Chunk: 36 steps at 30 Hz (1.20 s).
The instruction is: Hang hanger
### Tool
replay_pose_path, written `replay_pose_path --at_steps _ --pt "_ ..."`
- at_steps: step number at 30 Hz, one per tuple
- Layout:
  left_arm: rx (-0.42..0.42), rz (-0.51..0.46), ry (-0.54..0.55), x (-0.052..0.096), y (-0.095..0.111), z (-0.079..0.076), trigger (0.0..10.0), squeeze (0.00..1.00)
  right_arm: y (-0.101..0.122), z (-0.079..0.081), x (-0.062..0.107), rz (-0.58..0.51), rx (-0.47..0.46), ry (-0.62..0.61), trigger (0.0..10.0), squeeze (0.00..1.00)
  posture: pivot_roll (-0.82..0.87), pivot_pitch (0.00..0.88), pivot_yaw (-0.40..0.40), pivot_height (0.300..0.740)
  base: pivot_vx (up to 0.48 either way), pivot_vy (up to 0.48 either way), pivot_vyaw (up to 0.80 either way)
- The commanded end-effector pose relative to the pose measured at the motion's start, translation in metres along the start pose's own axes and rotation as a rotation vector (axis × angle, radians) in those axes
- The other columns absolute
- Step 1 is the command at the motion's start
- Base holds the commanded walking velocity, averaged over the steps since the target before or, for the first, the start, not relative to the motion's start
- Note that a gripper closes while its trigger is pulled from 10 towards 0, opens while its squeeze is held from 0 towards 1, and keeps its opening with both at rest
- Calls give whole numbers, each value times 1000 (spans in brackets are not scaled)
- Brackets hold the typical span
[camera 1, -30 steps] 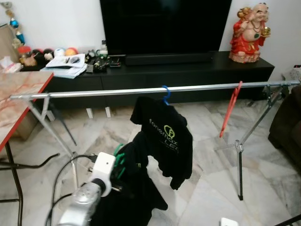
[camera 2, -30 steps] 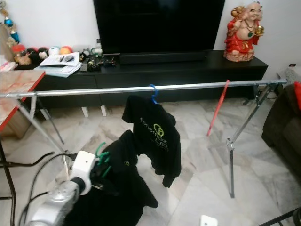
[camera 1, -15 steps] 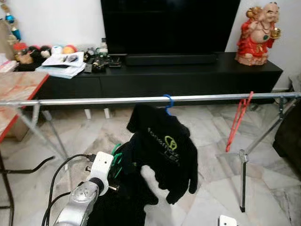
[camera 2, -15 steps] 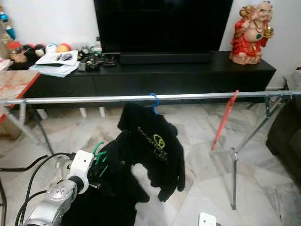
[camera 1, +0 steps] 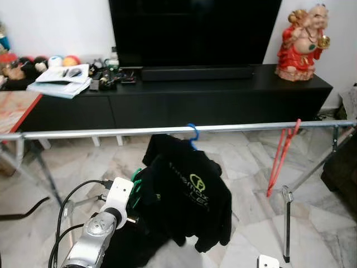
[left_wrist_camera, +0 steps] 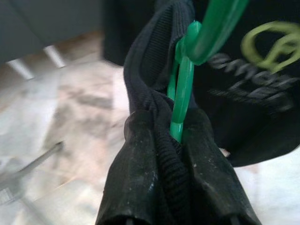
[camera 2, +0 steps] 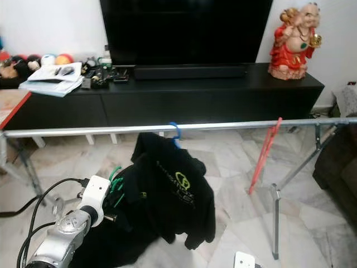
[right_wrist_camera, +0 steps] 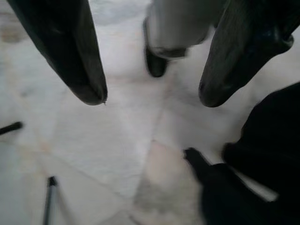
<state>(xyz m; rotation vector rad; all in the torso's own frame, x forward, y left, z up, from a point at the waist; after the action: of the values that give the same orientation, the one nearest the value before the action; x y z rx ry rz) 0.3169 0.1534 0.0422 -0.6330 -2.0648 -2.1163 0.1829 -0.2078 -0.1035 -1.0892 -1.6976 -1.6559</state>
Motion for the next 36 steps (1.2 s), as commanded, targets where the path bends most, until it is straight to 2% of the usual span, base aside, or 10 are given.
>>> replay_pose_path --at_steps 1,5,16,25,36 --pt "-23 -26 18 -2 12 7 10000 0 4 3 -1 -7 -5 5 10000 0 53 39 -12 740 285 0 0" --pt "-37 -26 52 -4 14 12 10000 0 4 3 -1 -7 -7 5 10000 0 53 39 -12 740 67 0 0" --pt "-61 -37 56 -8 24 19 10000 0 4 3 -1 -6 -7 5 10000 0 54 44 -10 740 0 0 0" --pt "-89 -107 107 -17 56 31 10000 0 3 3 -1 -3 -5 6 10000 0 54 43 -11 740 0 0 0" --pt "-111 -129 73 -35 83 20 10000 0 3 2 -1 -1 -8 3 10000 0 44 37 -9 740 0 0 0"
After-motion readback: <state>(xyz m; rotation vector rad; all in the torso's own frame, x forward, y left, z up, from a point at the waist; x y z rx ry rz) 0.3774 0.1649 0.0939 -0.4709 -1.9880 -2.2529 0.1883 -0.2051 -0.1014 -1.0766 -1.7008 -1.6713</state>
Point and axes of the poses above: a point about 5 cm out from each wrist's last joint towards the gripper, its own x axis pointing back from the gripper into the wrist, its own y axis along the axis of the wrist's last joint, z = x × y, the point moved 2 cm from there along -x, pointing out of the wrist towards the gripper, and after that the axes turned 9 degrees about x, right-handed, at the moved point
